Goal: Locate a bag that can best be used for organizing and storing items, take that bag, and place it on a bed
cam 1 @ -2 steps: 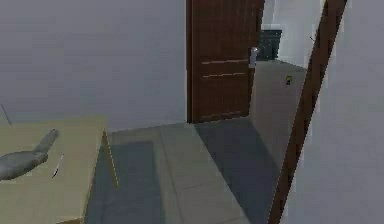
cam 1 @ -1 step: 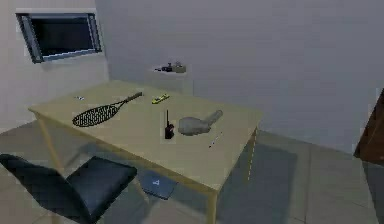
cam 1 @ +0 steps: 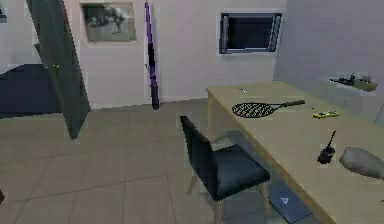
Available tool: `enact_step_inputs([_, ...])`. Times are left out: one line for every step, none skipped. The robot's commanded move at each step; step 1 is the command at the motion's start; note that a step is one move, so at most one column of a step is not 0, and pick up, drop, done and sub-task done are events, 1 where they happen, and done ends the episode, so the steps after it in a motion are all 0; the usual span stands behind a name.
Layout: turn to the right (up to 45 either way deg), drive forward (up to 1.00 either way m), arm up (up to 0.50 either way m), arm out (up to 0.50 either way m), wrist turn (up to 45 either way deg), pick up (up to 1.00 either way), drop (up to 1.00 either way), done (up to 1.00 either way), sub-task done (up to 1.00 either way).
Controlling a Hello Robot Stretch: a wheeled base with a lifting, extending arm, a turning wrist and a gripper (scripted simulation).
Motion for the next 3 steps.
enact_step_inputs([-39.0, 0.00, 0.00, 0.00, 0.0, 0.00, 0.00, 0.00, 0.00])
enact_step_inputs([0.0, 1.00, 0.00, 0.00, 0.0, 0.00, 0.00, 0.00, 0.00])
enact_step_inputs([-3.0, 0.00, 0.00, 0.00, 0.0, 0.00, 0.00, 0.00, 0.00])
